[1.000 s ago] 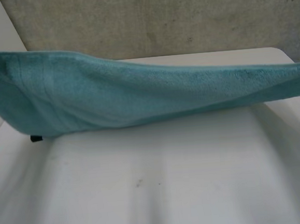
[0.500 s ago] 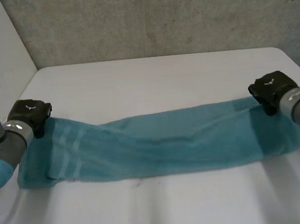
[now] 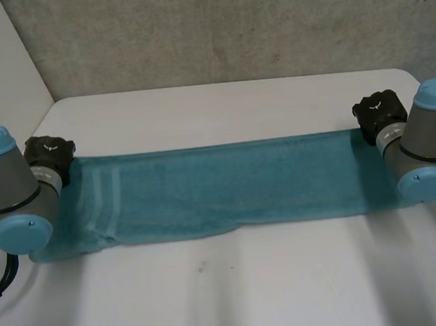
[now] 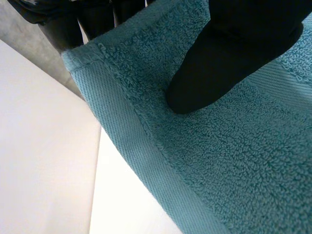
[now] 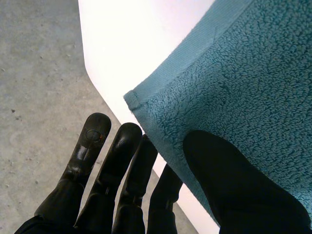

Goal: Fold the laundry

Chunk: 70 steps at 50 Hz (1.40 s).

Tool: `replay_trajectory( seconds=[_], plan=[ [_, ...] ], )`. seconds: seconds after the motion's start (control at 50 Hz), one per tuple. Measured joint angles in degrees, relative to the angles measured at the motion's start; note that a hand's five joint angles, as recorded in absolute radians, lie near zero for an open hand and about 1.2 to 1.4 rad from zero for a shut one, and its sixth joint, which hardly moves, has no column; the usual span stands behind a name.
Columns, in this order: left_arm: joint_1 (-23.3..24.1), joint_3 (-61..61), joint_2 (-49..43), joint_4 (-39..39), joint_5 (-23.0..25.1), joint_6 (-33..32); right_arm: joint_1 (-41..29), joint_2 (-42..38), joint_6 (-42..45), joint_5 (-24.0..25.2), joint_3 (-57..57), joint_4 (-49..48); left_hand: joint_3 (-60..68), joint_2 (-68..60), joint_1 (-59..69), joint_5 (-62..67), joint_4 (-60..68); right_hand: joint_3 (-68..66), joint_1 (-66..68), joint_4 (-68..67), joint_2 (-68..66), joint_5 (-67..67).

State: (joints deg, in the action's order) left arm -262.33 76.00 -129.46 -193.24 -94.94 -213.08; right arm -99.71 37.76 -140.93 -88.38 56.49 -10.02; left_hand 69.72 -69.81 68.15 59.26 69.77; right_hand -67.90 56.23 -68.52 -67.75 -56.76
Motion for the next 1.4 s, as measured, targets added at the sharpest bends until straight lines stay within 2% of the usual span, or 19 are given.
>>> replay_trajectory(
  seconds=[0.24,0.3,0.32,0.36,0.38,0.42,0.46,0.48,0.64,0.72,0.82,0.98,1.06,1.14,1.22,1.4],
  plan=[
    [0.8,1.7,0.4,0.4,-0.8,-2.2,-0.8,-4.0,0.0,0.4,-4.1,-0.4,0.0,0.0,0.3,0.2,0.0,0.0,0.0,0.0,0.0,0.0],
    [1.6,2.0,0.5,0.4,-0.8,-2.3,-1.1,-4.3,-0.1,0.0,-4.5,-0.4,0.0,0.2,0.2,0.2,0.0,17.6,-15.3,17.8,17.8,16.6],
    [2.0,2.1,0.7,0.5,-0.8,-2.3,-1.2,-4.3,-0.2,-0.2,-4.6,-0.3,-7.4,7.5,-6.6,-6.9,-7.4,29.6,-26.7,29.8,31.1,28.2],
    [2.4,2.3,1.1,0.5,-0.8,-2.3,-1.3,-4.1,-0.4,-0.5,-4.6,-0.3,-10.0,10.9,-9.9,-9.5,-10.0,29.6,-26.7,29.8,31.1,28.2],
    [2.8,2.5,1.6,0.5,-0.8,-2.3,-1.3,-3.9,-0.5,-0.9,-4.5,-0.3,-21.4,21.5,-20.3,-20.9,-21.5,52.1,-43.2,52.5,52.1,50.1],
    [3.1,2.9,2.5,0.5,-0.8,-2.4,-1.3,-3.3,-0.7,-1.4,-4.4,-0.3,-26.9,27.1,-25.2,-26.0,-26.5,55.2,-44.2,55.1,54.8,52.4],
    [3.5,3.4,3.7,0.5,-1.0,-2.5,-1.2,-2.0,-1.2,-1.9,-3.9,-0.2,-31.2,31.4,-29.8,-30.2,-30.7,55.6,-44.3,55.1,55.2,52.6],
    [3.6,3.8,4.6,0.5,-1.2,-2.6,-1.0,-0.6,-1.6,-2.2,-3.4,-0.2,-39.1,39.2,-37.8,-38.5,-39.2,55.6,-44.3,55.1,55.2,52.6],
    [3.9,7.9,12.1,0.5,-3.7,-3.0,0.1,12.9,-6.3,-2.0,4.9,0.8,-50.6,50.7,-48.7,-50.2,-50.6,55.6,-44.3,55.1,55.2,52.6],
    [3.8,11.1,16.2,0.2,-4.2,-2.9,2.3,20.2,-7.7,0.9,12.2,3.7,-51.8,52.0,-50.1,-51.5,-52.0,55.6,-44.3,55.1,55.2,52.6],
    [3.9,16.4,20.7,-0.8,-4.1,-2.4,6.5,26.8,-8.0,6.8,22.0,9.9,-52.5,52.6,-50.6,-52.1,-52.6,55.3,-44.2,55.0,55.0,52.6],
    [4.6,21.4,22.8,-2.9,-3.9,-1.9,12.0,29.0,-7.6,14.4,31.3,13.2,-52.8,52.9,-50.7,-52.5,-52.9,45.8,-37.4,46.5,46.1,45.1],
    [4.8,22.9,23.2,-3.9,-3.9,-0.4,15.0,28.4,-7.3,19.2,34.9,11.9,-53.3,53.5,-51.4,-53.1,-53.5,42.3,-34.2,42.8,42.6,41.9],
    [4.8,23.1,23.3,-4.1,-3.8,2.0,16.5,27.0,-7.2,21.5,36.5,9.5,-53.6,53.7,-51.8,-53.3,-53.7,38.6,-31.1,39.0,38.5,38.5],
    [4.8,23.1,23.4,-4.1,-3.7,4.5,17.4,25.0,-7.2,22.3,37.6,6.3,-53.8,54.0,-51.9,-53.6,-54.0,33.2,-26.6,34.0,32.8,33.6],
    [4.9,23.1,23.5,-4.0,-3.7,5.4,17.6,22.3,-7.1,21.6,37.5,3.1,-54.5,54.6,-52.7,-54.2,-54.6,26.2,-20.6,27.0,26.1,26.8]
  ],
)
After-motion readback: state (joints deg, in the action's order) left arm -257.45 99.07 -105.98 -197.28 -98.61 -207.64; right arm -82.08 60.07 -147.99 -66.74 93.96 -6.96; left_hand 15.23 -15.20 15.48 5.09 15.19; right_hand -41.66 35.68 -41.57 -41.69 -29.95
